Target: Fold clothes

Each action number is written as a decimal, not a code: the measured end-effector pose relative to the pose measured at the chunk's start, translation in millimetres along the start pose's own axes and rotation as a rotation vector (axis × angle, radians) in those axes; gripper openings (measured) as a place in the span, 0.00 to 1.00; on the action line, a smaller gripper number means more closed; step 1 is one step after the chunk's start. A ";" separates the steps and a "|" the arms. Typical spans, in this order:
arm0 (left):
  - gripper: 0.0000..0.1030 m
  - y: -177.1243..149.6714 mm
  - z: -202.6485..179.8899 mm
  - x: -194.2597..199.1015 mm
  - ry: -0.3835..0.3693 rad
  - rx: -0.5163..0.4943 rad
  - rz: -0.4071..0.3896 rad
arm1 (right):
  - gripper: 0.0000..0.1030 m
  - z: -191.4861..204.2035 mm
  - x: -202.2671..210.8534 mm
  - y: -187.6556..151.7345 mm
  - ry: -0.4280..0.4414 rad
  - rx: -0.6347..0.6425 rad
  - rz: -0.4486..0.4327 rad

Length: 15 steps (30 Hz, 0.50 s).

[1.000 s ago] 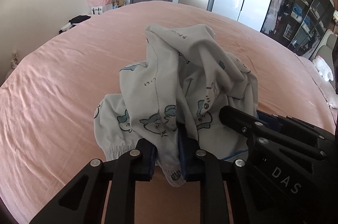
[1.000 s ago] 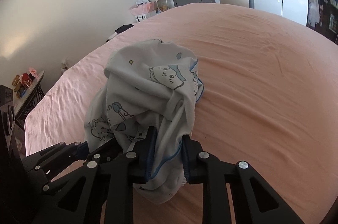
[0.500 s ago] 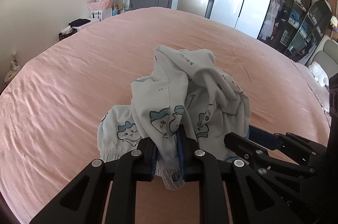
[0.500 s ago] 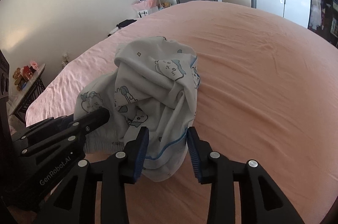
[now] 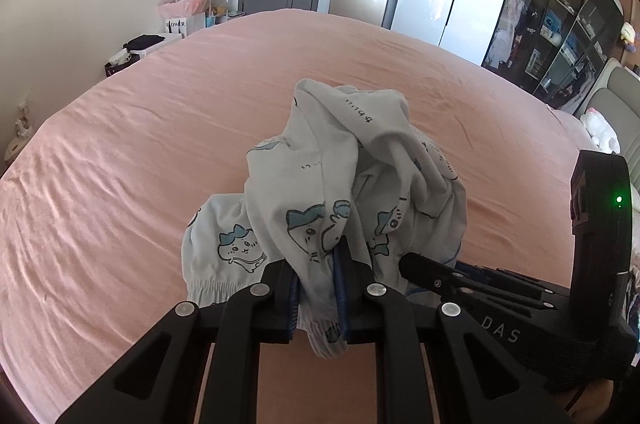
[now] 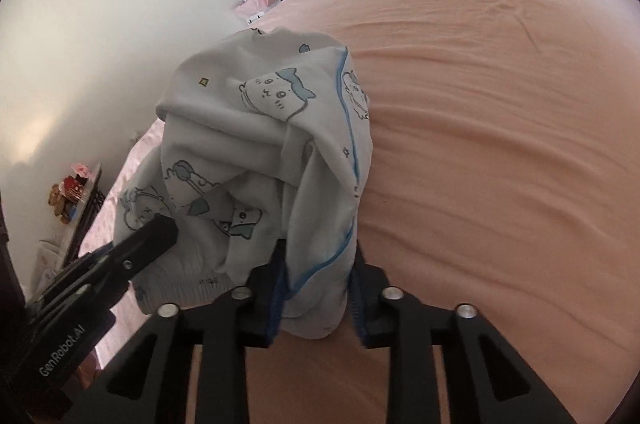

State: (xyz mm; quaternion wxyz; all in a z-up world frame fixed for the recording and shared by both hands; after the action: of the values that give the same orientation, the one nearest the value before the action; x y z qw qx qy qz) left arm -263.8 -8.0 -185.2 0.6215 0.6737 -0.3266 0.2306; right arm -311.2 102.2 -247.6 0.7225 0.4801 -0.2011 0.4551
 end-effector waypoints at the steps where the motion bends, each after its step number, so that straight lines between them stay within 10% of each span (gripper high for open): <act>1: 0.12 0.0 0.1 -0.9 0.000 0.001 0.003 | 0.14 -0.3 1.3 0.2 0.013 -0.015 -0.005; 15: 0.12 32.2 -16.0 38.1 -0.032 -0.020 -0.021 | 0.07 36.3 74.4 28.3 -0.044 0.085 -0.100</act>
State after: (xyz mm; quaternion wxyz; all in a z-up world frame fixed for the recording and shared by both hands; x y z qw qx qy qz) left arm -259.7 1.5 -133.9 0.6253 0.6744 -0.3318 0.2099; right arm -292.4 108.4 -162.4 0.7186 0.5298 -0.1733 0.4157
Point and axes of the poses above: each gripper's, at about its wrist camera, not at the fingertips, and x roughly against the way its jaws point, z to its left, y to its top, the point moved 4 cm from there along -x, roughly the way its jaws point, and after that the axes turned 2 degrees about -x, right-handed, at the moved point
